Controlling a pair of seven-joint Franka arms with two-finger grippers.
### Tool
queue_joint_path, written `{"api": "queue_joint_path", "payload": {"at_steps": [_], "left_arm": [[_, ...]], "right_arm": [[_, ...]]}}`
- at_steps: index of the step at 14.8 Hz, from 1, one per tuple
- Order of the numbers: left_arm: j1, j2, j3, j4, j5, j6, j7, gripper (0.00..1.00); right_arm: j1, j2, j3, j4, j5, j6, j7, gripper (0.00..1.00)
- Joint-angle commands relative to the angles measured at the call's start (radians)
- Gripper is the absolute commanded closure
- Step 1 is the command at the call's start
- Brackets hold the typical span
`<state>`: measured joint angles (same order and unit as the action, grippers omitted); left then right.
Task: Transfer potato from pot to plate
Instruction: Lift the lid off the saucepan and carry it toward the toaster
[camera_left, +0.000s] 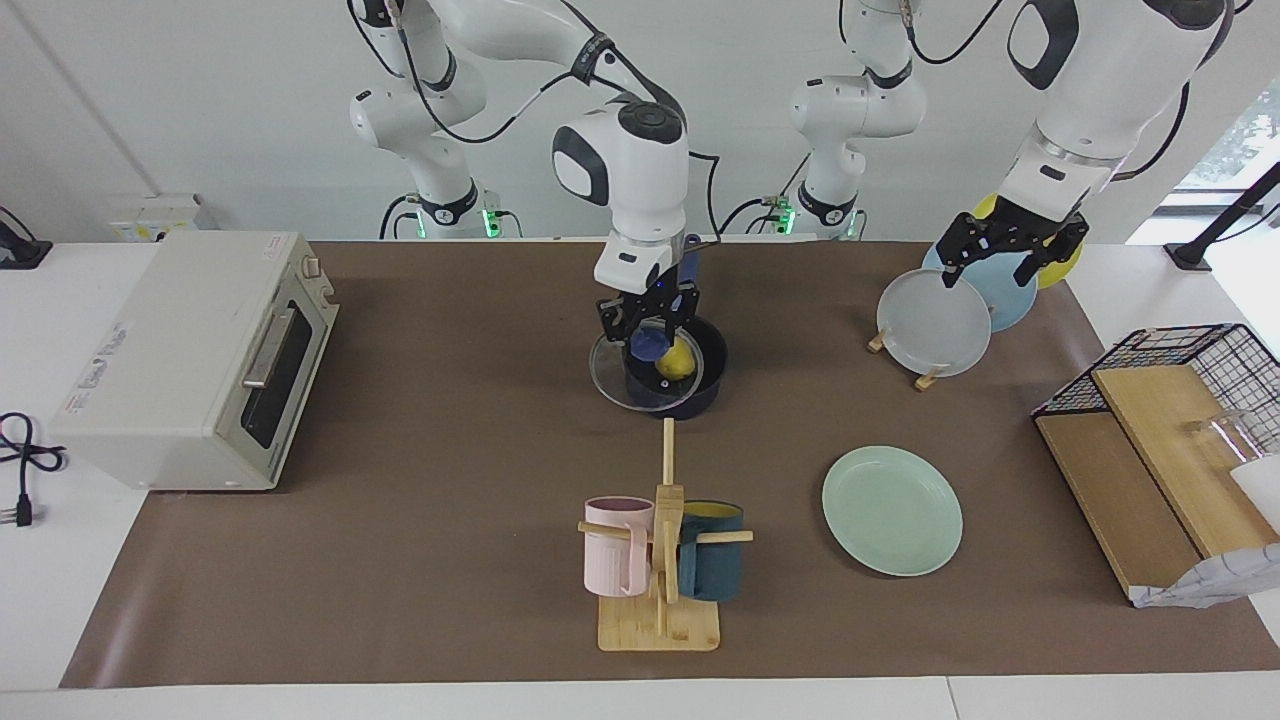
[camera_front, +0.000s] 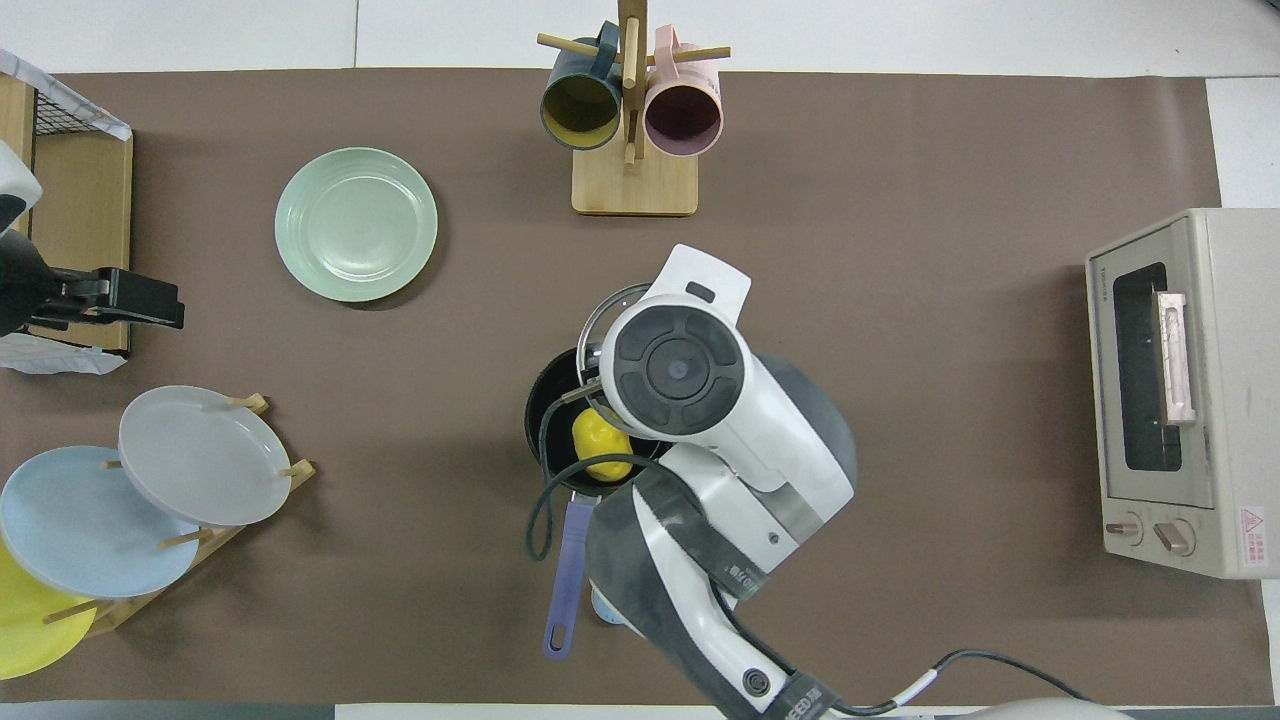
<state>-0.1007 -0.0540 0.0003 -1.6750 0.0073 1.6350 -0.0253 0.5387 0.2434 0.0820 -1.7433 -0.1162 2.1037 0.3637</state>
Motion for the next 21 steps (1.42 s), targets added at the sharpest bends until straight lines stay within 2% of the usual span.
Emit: {"api": "queue_joint_path", "payload": {"at_steps": [1, 8, 13, 19, 21], "left_arm": [[-0.008, -0.012, 0.01, 0.0, -0.009, -0.007, -0.01, 0.0], [-0.008, -0.012, 0.01, 0.0, -0.009, -0.007, -0.01, 0.0], [-0.02, -0.018, 0.007, -0.002, -0.009, -0.012, -0.013, 0.0], [-0.025, -0.032, 0.004, -0.031, -0.009, 0.006, -0.013, 0.0], [-0.074, -0.032, 0.001, -0.044, -0.013, 0.035, -0.025, 0.0]], "right_arm": [[-0.084, -0.01, 0.01, 0.007, -0.01, -0.037, -0.121, 0.64], [-0.331, -0.021, 0.01, -0.057, 0.001, -0.05, -0.413, 0.64], [-0.476, -0.07, 0.012, -0.223, 0.006, 0.048, -0.575, 0.64], [-0.535, -0.11, 0.01, -0.373, 0.027, 0.18, -0.594, 0.64], [-0.559, -0.116, 0.01, -0.404, 0.029, 0.209, -0.617, 0.64]]}}
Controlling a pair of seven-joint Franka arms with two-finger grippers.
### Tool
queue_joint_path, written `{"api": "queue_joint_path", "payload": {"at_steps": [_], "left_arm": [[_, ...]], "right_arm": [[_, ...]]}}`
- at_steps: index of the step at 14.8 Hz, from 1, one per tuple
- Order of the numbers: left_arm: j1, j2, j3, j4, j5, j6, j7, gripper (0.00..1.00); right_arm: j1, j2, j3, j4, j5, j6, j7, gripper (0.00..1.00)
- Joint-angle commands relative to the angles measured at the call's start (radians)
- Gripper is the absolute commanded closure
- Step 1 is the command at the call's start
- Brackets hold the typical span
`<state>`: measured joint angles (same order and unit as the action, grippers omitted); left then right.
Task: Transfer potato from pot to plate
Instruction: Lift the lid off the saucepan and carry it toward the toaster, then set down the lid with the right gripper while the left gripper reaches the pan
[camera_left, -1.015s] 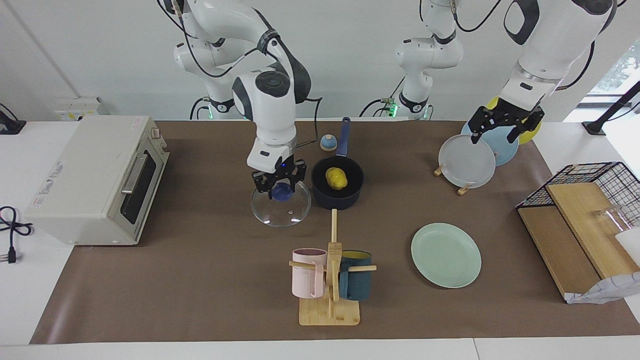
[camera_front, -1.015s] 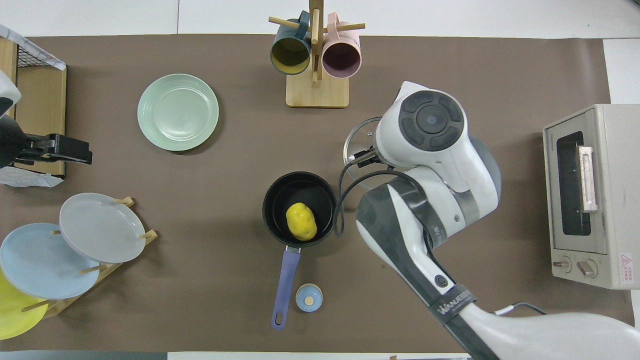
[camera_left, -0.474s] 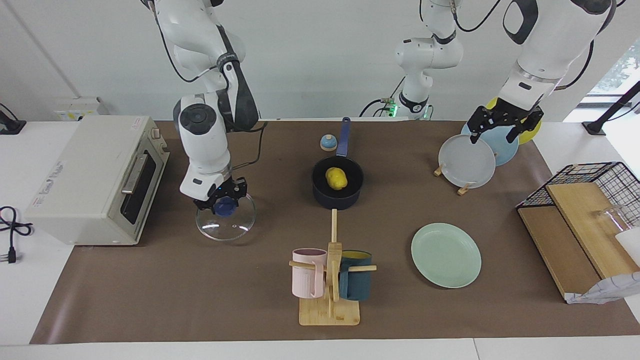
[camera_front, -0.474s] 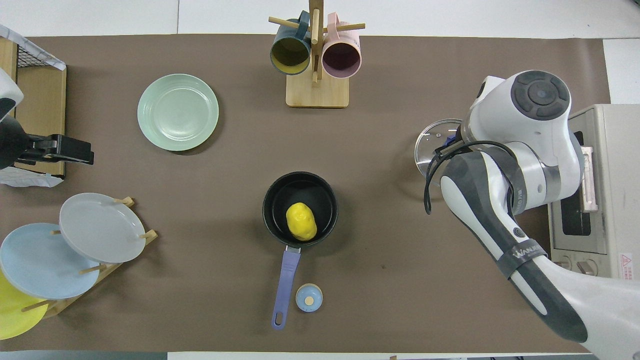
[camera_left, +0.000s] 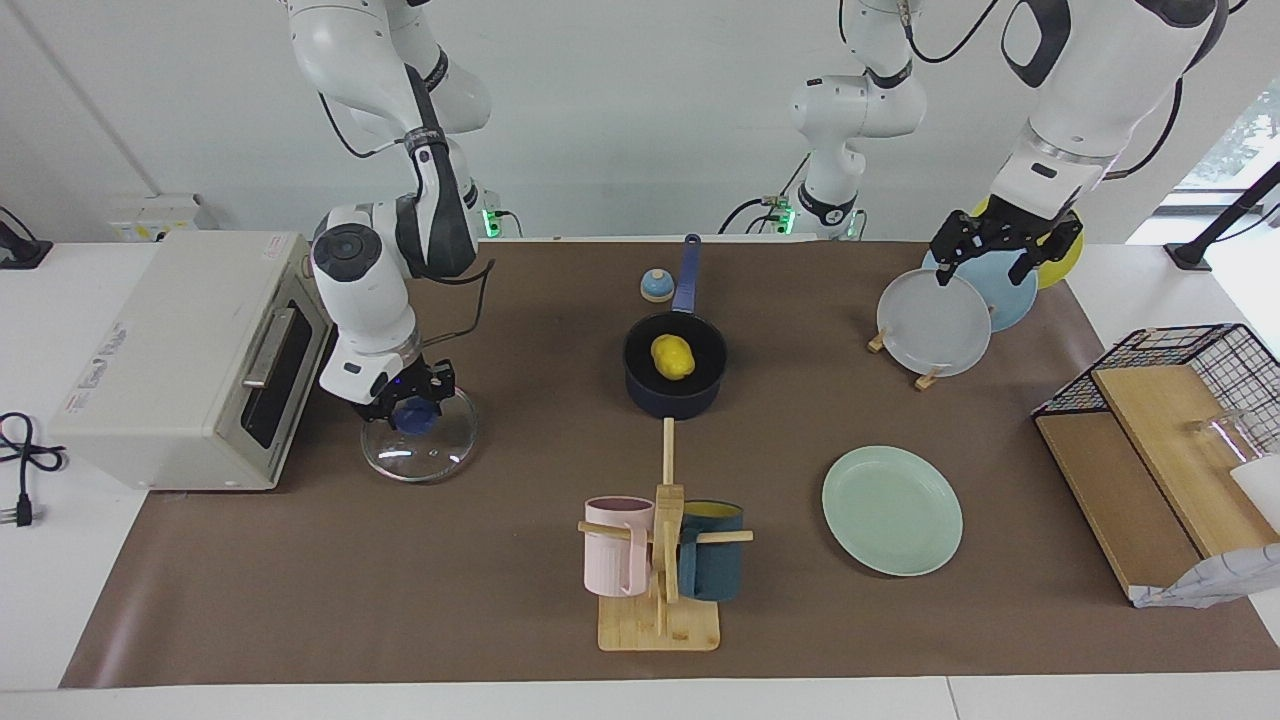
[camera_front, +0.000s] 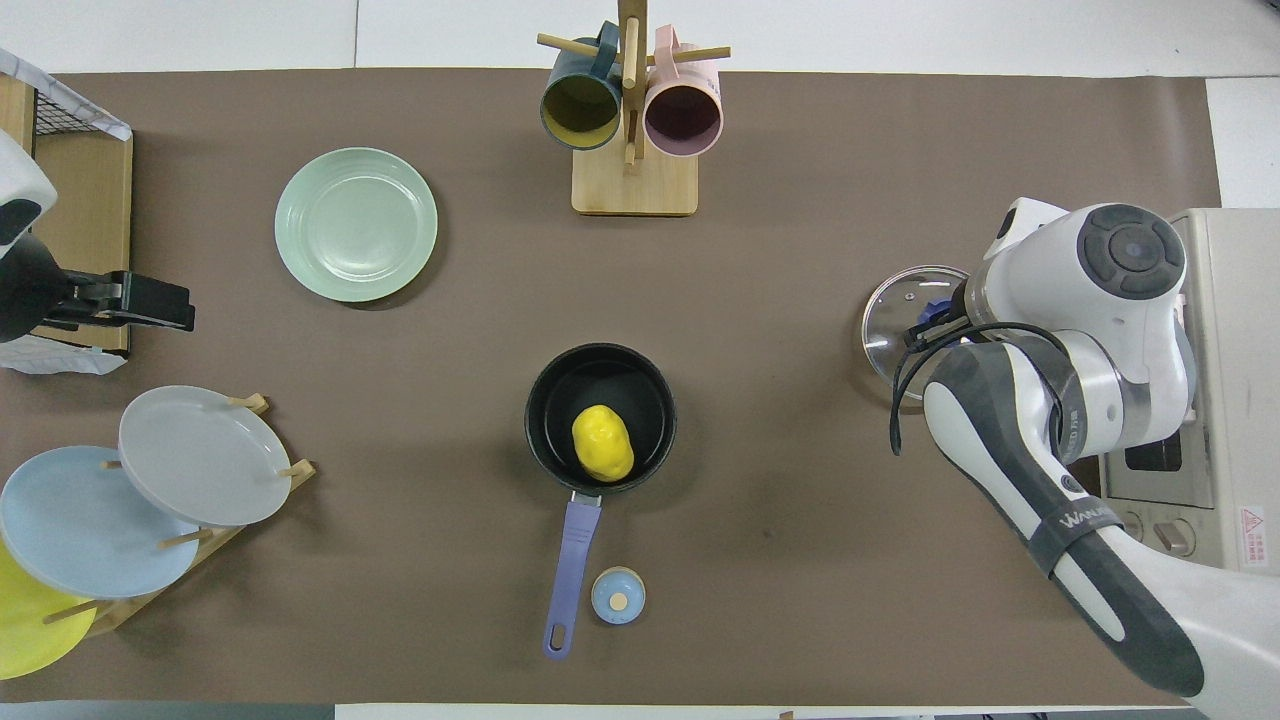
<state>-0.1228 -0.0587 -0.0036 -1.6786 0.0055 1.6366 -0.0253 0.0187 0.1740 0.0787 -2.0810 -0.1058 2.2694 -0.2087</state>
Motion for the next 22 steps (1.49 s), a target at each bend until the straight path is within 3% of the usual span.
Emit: {"api": "queue_joint_path", "payload": {"at_steps": [1, 3, 4, 5, 6, 9, 13, 16, 19, 22], "left_arm": [[-0.095, -0.023, 0.005, -0.055, -0.025, 0.055, -0.075, 0.0], [-0.176, 0.012, 0.005, -0.058, -0.044, 0.113, -0.198, 0.0], [-0.213, 0.025, 0.005, -0.064, -0.064, 0.13, -0.234, 0.0], [-0.241, 0.025, 0.005, -0.091, -0.082, 0.15, -0.257, 0.0], [-0.274, 0.023, 0.005, -0.125, -0.088, 0.179, -0.284, 0.0], [-0.403, 0.054, 0.007, -0.216, -0.088, 0.311, -0.439, 0.0], [-0.501, 0.16, 0.007, -0.25, -0.088, 0.42, -0.548, 0.0], [-0.54, 0.16, 0.005, -0.326, -0.088, 0.508, -0.57, 0.0], [-0.552, 0.154, 0.005, -0.336, -0.088, 0.516, -0.579, 0.0], [-0.554, 0.154, 0.005, -0.334, -0.09, 0.517, -0.602, 0.0]], "right_arm": [[-0.06, -0.044, 0.013, -0.083, 0.018, 0.074, -0.06, 0.63], [-0.071, -0.048, 0.013, -0.112, 0.018, 0.104, -0.081, 0.59], [-0.071, -0.048, 0.015, -0.116, 0.02, 0.104, -0.078, 0.47], [-0.071, -0.048, 0.015, -0.114, 0.018, 0.104, -0.075, 0.17], [-0.071, -0.048, 0.015, -0.11, 0.02, 0.101, -0.074, 0.0], [-0.062, -0.05, 0.013, -0.033, 0.063, 0.027, -0.07, 0.0], [-0.056, -0.065, 0.016, 0.206, 0.063, -0.285, 0.053, 0.0], [-0.057, -0.074, 0.018, 0.337, 0.063, -0.448, 0.104, 0.0], [-0.059, -0.114, 0.018, 0.39, 0.058, -0.573, 0.13, 0.0], [-0.065, -0.189, 0.018, 0.36, 0.058, -0.584, 0.184, 0.0]]}}
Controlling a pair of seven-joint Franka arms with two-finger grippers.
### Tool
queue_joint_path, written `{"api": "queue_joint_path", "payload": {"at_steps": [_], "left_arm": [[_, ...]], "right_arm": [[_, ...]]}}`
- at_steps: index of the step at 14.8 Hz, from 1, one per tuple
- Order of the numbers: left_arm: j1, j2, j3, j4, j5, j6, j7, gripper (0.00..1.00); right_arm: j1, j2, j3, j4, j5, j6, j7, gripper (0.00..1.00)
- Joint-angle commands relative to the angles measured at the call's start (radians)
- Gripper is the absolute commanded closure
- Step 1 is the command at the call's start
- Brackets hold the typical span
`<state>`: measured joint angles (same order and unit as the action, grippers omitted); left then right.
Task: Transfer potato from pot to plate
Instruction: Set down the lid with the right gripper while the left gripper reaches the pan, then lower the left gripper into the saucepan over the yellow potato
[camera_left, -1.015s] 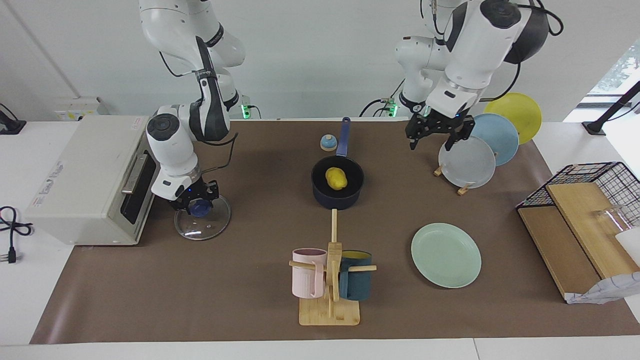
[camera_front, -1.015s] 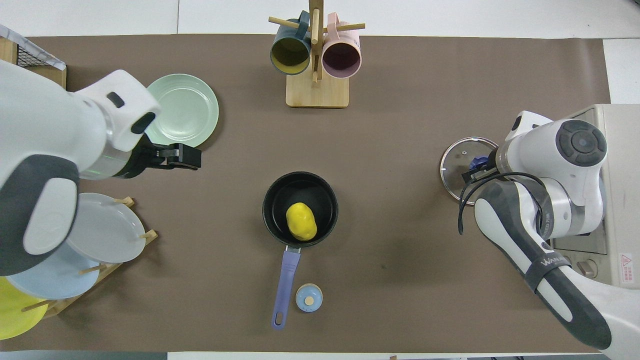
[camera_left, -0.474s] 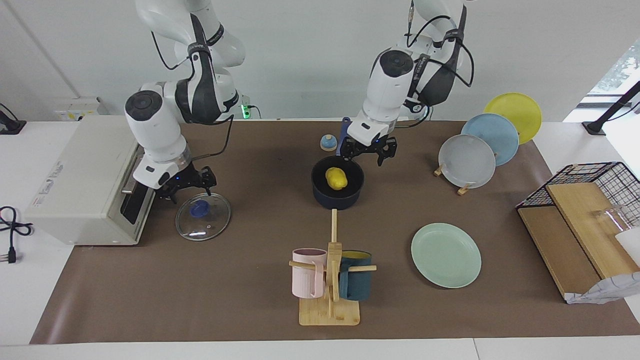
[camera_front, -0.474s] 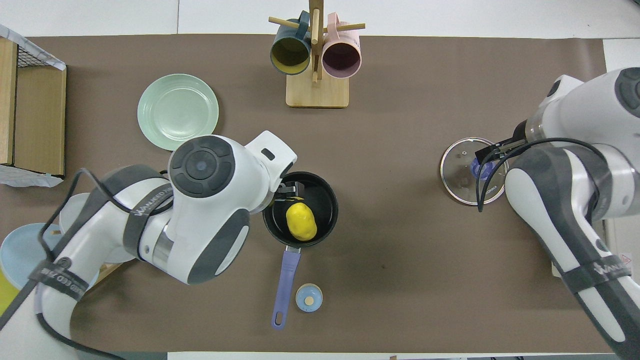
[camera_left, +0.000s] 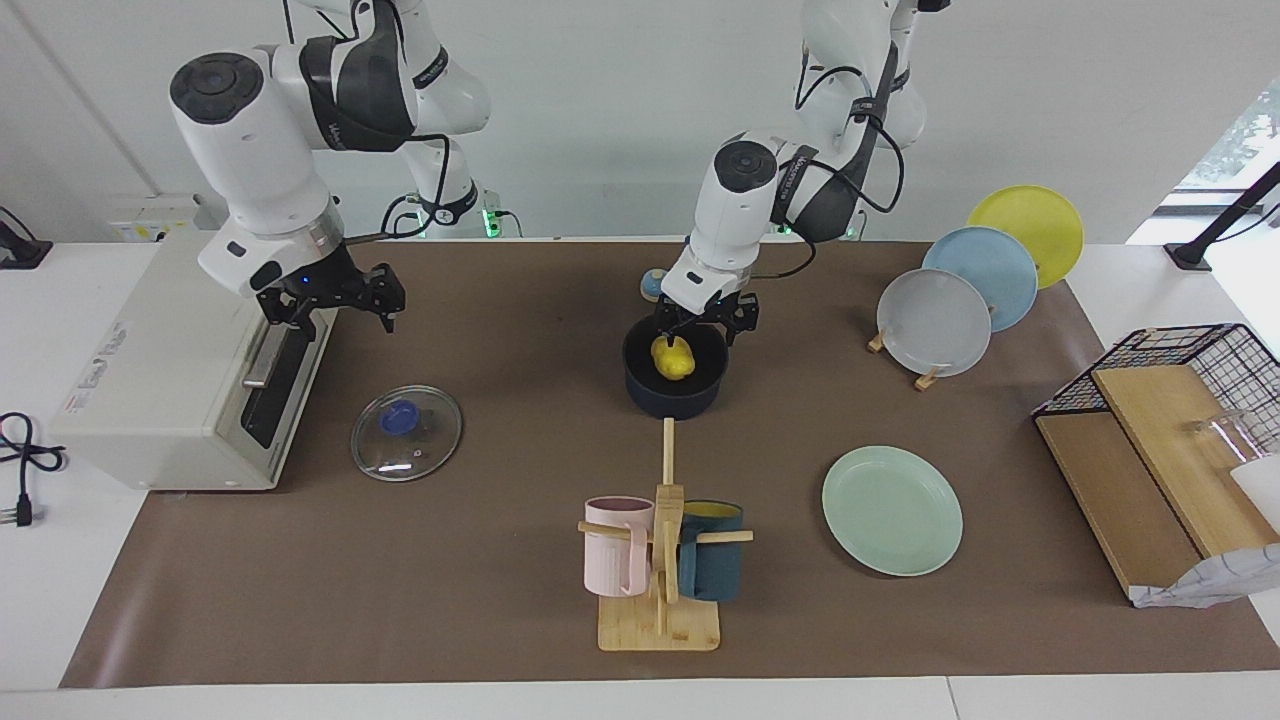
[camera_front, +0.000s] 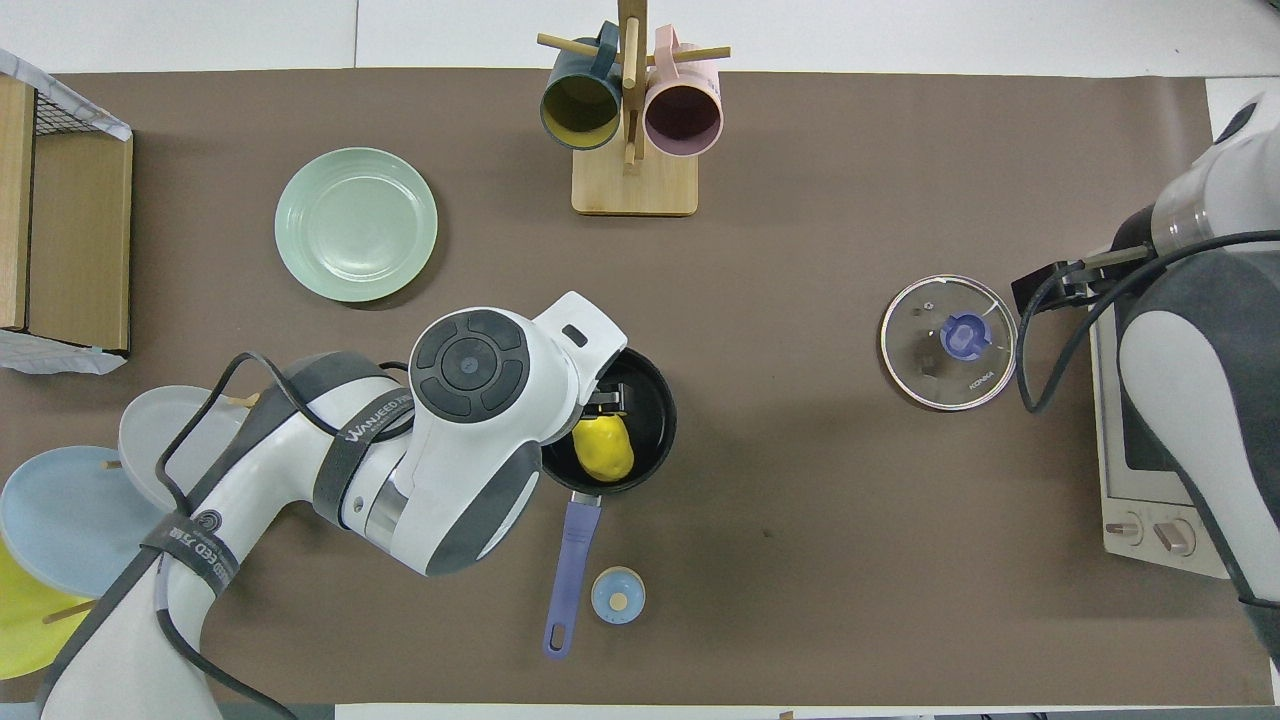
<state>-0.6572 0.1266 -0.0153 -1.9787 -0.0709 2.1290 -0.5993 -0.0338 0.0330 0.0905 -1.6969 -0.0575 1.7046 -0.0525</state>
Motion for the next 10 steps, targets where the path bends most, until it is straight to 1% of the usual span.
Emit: {"api": "queue_joint_path", "payload": {"at_steps": [1, 3, 7, 10], "left_arm": [[-0.021, -0.03, 0.017, -0.029, -0.013, 0.028, -0.051, 0.0], [-0.036, -0.025, 0.017, -0.028, -0.013, 0.045, -0.079, 0.0], [-0.058, -0.03, 0.017, -0.031, -0.013, 0.048, -0.129, 0.0], [-0.055, -0.027, 0.017, -0.032, -0.013, 0.06, -0.129, 0.0]], "right_arm": [[-0.011, -0.07, 0.006, -0.042, 0.01, -0.032, 0.028, 0.0], [-0.018, -0.085, 0.006, -0.075, 0.01, -0.03, 0.028, 0.0], [-0.023, -0.073, -0.005, -0.061, 0.01, -0.02, 0.025, 0.0], [-0.02, -0.073, -0.017, -0.058, 0.011, -0.022, 0.028, 0.0]]}}
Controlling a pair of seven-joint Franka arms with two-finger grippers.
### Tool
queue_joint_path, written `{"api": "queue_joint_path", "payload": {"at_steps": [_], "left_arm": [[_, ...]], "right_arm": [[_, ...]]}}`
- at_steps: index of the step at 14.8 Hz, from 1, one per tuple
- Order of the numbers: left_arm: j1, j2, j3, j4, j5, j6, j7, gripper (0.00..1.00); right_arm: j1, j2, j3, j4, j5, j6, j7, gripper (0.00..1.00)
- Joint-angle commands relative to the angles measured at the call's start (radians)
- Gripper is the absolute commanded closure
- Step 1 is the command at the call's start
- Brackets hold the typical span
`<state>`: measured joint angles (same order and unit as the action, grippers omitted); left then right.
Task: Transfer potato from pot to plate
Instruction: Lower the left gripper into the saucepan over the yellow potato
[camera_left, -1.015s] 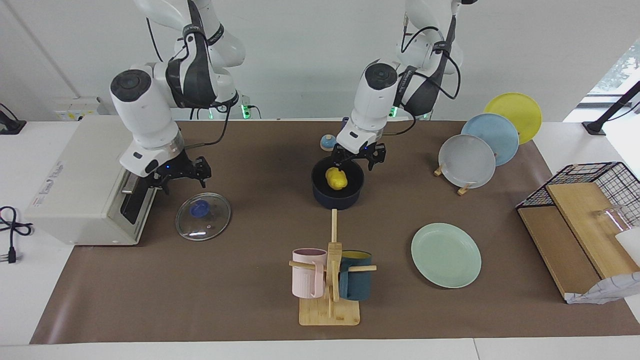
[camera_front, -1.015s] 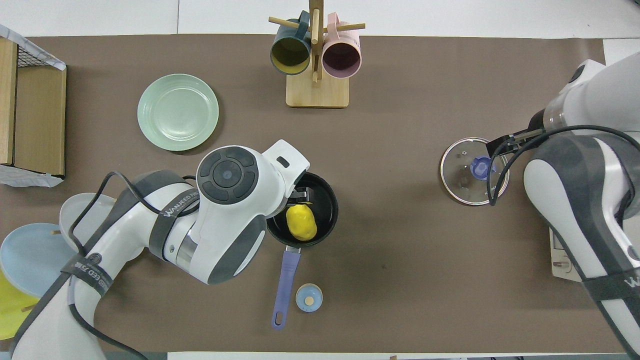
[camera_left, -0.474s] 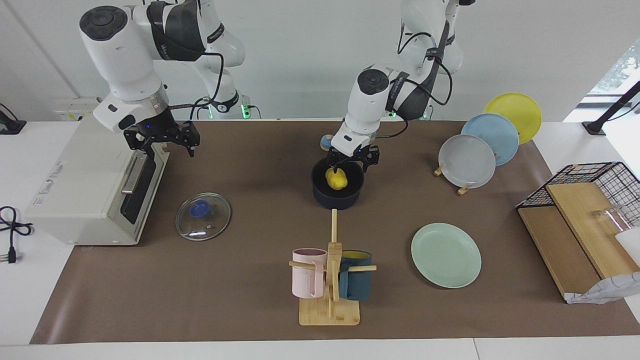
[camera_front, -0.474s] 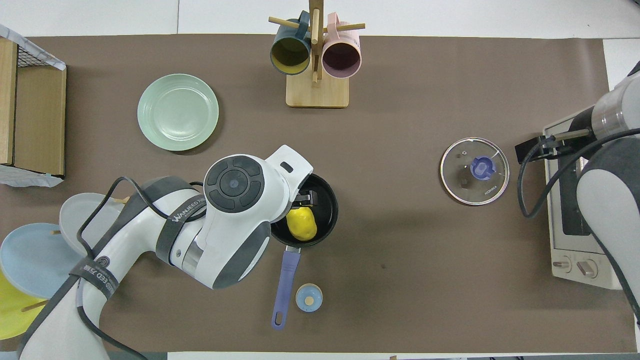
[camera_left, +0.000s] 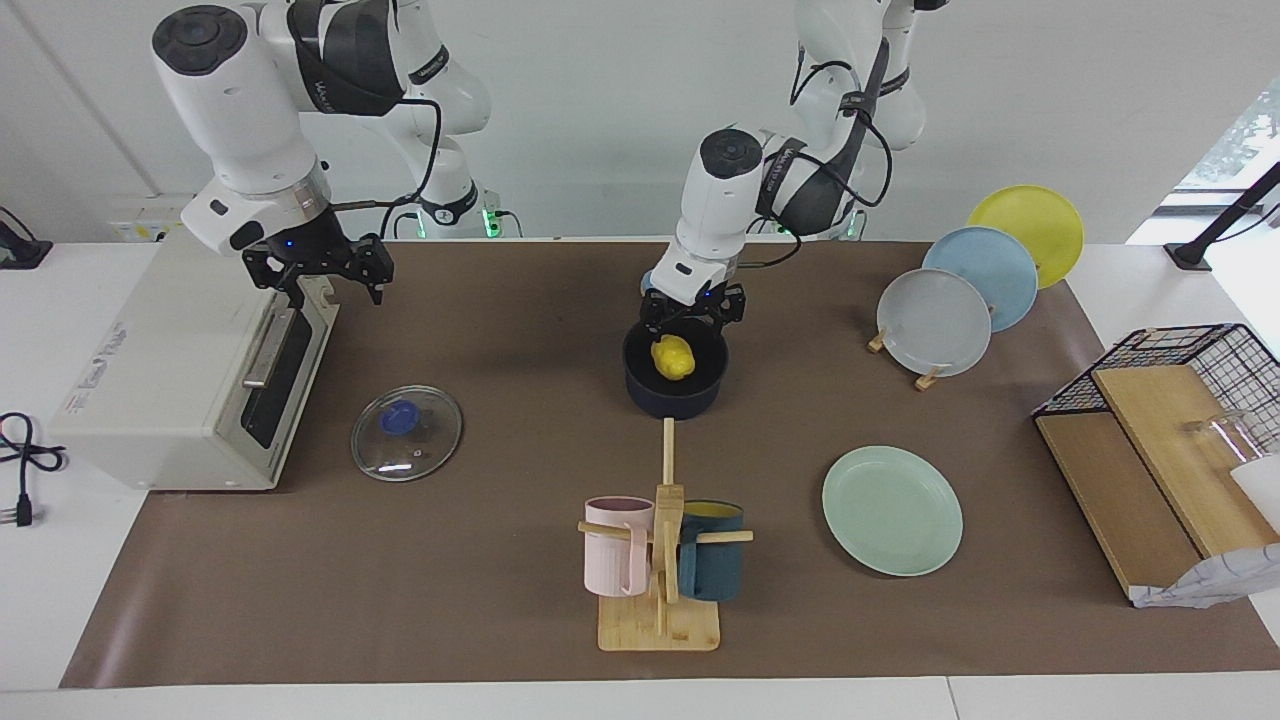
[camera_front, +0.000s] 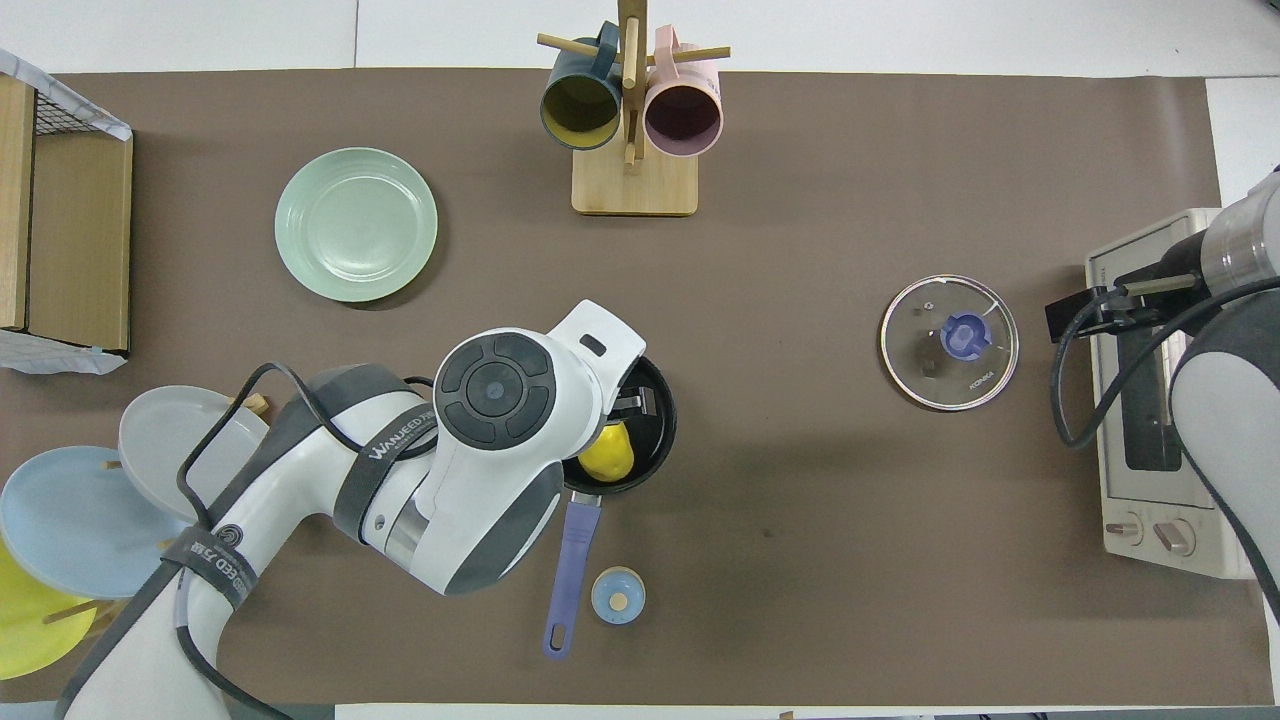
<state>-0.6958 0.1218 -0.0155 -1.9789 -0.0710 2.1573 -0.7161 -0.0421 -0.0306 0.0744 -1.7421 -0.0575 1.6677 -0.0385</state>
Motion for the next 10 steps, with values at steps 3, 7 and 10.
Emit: {"api": "queue_joint_path", "payload": {"at_steps": [3, 7, 10], "left_arm": [[-0.018, -0.025, 0.017, -0.035, -0.013, 0.027, -0.013, 0.0], [-0.021, 0.004, 0.017, -0.037, -0.013, 0.041, -0.017, 0.0], [-0.028, 0.027, 0.017, -0.04, -0.015, 0.059, -0.039, 0.0]], "right_arm": [[-0.007, 0.007, -0.002, 0.002, 0.011, 0.014, 0.019, 0.0], [-0.001, 0.009, -0.004, 0.01, 0.013, 0.007, 0.019, 0.0], [0.001, 0.011, -0.008, 0.013, 0.013, 0.007, 0.019, 0.0]]}}
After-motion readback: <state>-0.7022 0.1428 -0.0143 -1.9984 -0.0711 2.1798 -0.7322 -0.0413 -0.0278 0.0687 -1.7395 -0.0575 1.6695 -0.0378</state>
